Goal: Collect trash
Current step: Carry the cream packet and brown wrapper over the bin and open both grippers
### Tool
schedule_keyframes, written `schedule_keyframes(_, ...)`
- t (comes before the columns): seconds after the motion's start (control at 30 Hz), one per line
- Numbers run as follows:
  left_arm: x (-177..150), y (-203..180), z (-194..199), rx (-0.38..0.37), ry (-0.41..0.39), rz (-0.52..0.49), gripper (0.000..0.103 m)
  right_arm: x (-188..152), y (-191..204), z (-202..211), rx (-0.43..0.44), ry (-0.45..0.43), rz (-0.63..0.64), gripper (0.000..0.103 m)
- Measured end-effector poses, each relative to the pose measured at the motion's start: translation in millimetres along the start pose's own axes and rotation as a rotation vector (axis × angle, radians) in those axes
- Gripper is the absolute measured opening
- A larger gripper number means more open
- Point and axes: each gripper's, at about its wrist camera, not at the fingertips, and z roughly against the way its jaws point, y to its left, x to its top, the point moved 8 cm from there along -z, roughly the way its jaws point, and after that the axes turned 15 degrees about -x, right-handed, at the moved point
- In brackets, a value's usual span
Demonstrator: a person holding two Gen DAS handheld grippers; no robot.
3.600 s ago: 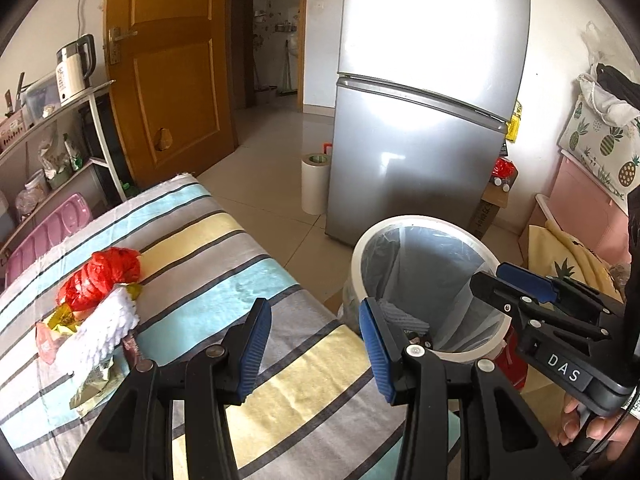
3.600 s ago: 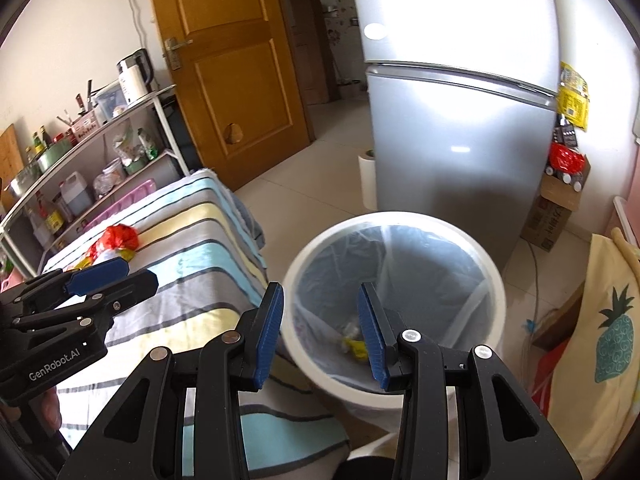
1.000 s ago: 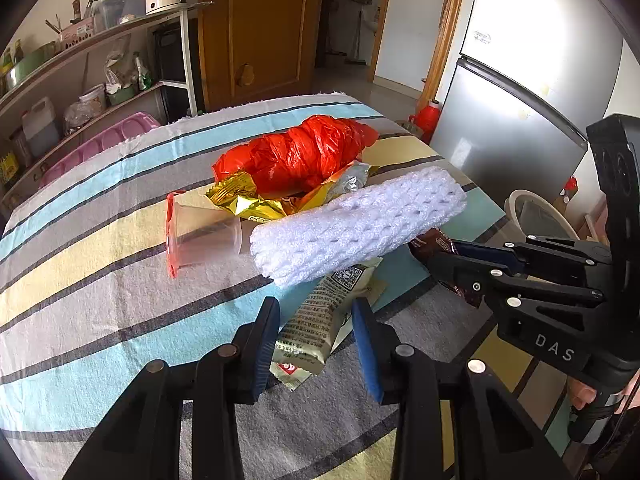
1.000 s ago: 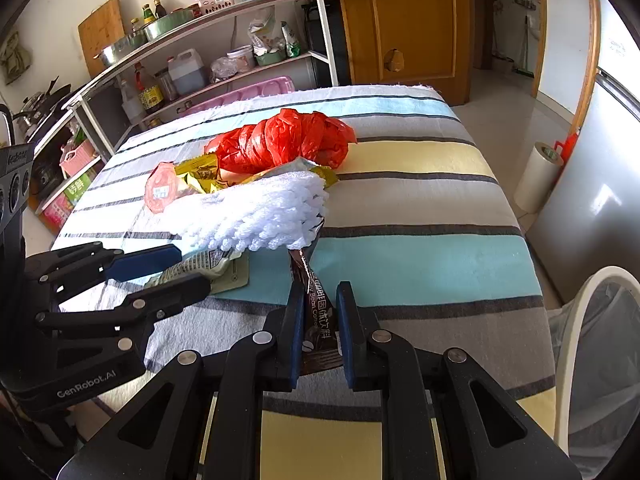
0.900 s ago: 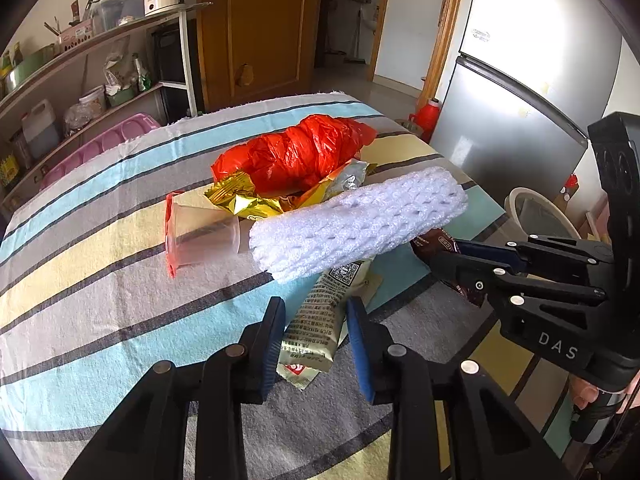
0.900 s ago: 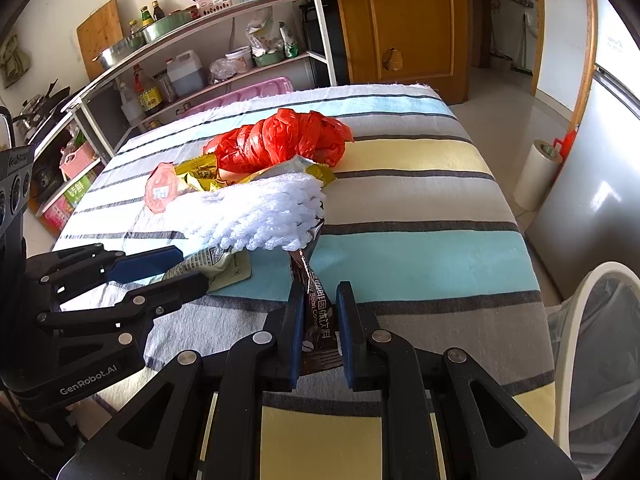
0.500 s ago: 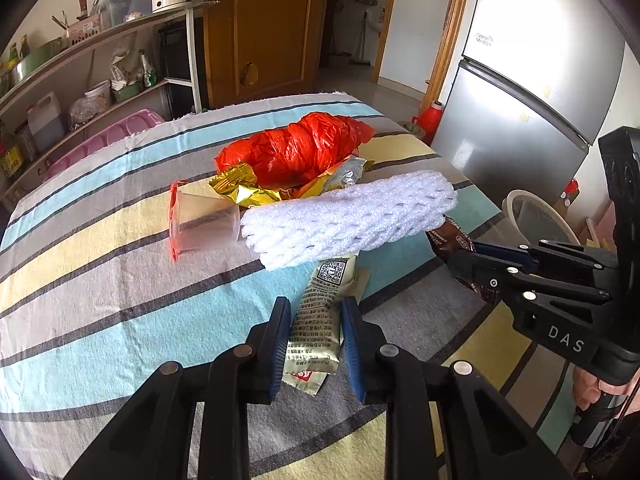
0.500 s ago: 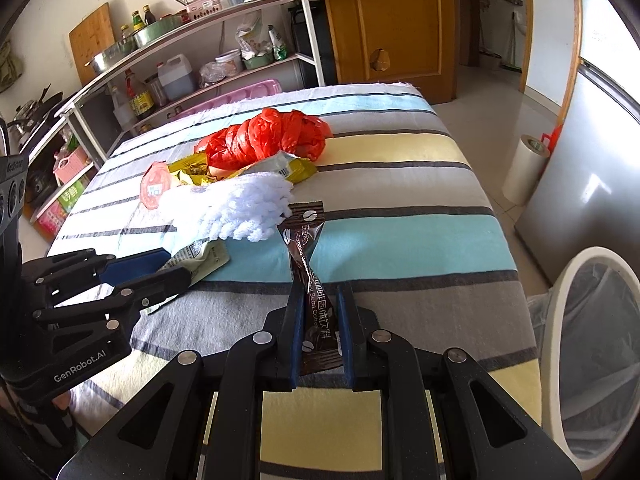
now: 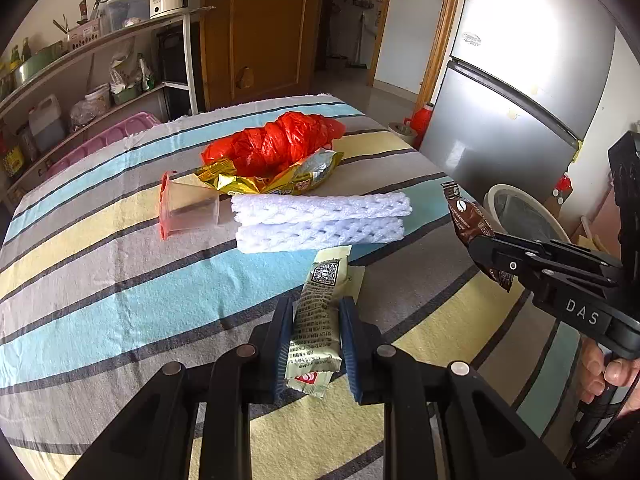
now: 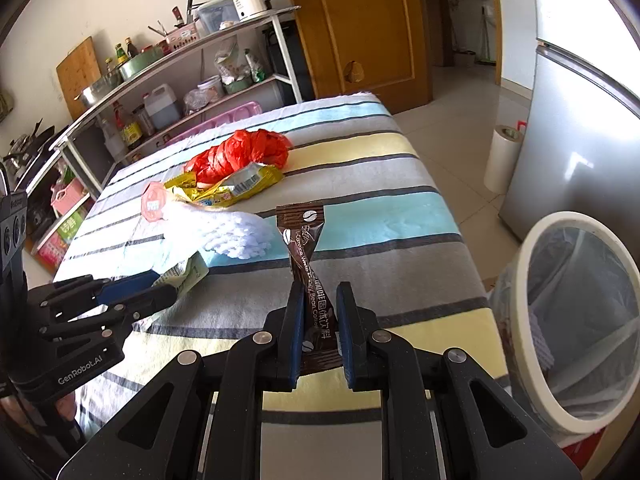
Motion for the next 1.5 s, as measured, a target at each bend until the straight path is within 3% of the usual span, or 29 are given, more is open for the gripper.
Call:
schedule_keyframes(0.53,27.3,-70.9,4.0,-0.047,-0.055,-0.091,0.024,-4.6,-59.2,41.1,-0.054,-0.073,-0.111,0.017)
schedule_keyframes(1.1,56.5,-182.9,-47.2,-0.15,-0.048,-0.24,0.024,-16.2,-166.7,77.9,-0.217,-0.121,-0.264,0.017)
schedule_keyframes(1.5,61.2,-251.9,-96.9,-0.23,0.0,-0.305,0.024,-35.6,-231.1,74.2,-0.318,-0.079,-0.349,0.017)
